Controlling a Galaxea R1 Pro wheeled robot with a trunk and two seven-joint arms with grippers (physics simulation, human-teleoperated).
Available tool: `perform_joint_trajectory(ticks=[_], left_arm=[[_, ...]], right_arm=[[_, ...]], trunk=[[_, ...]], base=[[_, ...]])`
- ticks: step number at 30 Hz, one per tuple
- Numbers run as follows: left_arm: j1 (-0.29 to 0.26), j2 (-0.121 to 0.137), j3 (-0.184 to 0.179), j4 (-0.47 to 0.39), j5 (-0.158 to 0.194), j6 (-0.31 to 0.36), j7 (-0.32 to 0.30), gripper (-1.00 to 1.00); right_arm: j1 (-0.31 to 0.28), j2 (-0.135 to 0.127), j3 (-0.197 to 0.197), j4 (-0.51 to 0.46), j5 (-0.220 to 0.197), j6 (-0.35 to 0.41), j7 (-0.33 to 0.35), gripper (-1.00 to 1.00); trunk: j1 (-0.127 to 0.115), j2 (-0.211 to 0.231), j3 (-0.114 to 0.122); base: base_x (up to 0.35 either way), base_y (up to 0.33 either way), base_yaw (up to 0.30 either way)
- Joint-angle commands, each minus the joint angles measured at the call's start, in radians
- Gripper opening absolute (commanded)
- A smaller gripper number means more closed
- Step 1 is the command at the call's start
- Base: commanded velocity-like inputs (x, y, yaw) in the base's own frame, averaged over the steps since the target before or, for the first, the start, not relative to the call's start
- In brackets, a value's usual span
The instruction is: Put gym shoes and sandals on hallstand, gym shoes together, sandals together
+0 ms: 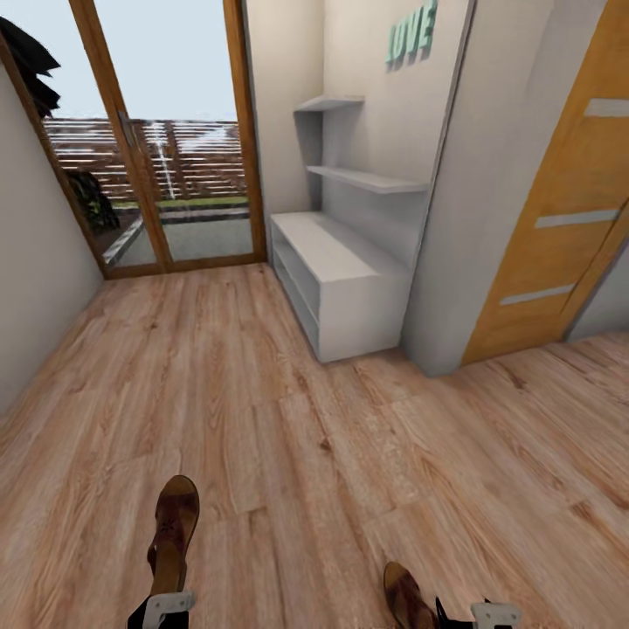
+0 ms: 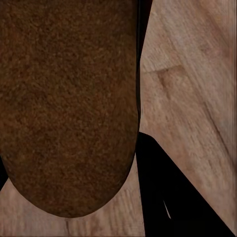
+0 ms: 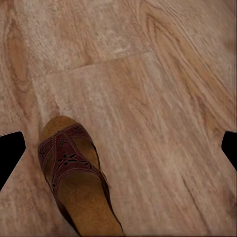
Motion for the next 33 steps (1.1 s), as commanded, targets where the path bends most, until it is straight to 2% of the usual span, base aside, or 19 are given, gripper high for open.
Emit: perform_joint_trajectory(ticks=[1, 20, 33], left_arm=[[0.0, 0.0, 0.004, 0.0, -0.001, -0.002, -0.003, -1.0], [0.0, 0.0, 0.004, 0.0, -0.001, -0.002, -0.002, -1.0], [0.0, 0.001, 0.005, 0.0, -0.001, -0.002, -0.003, -1.0]], right_arm=[[-0.001, 0.0, -0.002, 0.001, 0.001, -0.003, 0.0, 1.0], [-0.001, 0.0, 0.002, 0.001, 0.007, -0.003, 0.009, 1.0], [-0.001, 0.0, 0.004, 0.001, 0.005, -0.003, 0.006, 1.0]], trunk=[[0.0, 0.0, -0.001], [0.0, 0.0, -0.001], [0.0, 0.0, -0.001]], base=[[0.0, 0.0, -0.156], [0.0, 0.0, -0.022], [-0.158, -0.122, 0.0]])
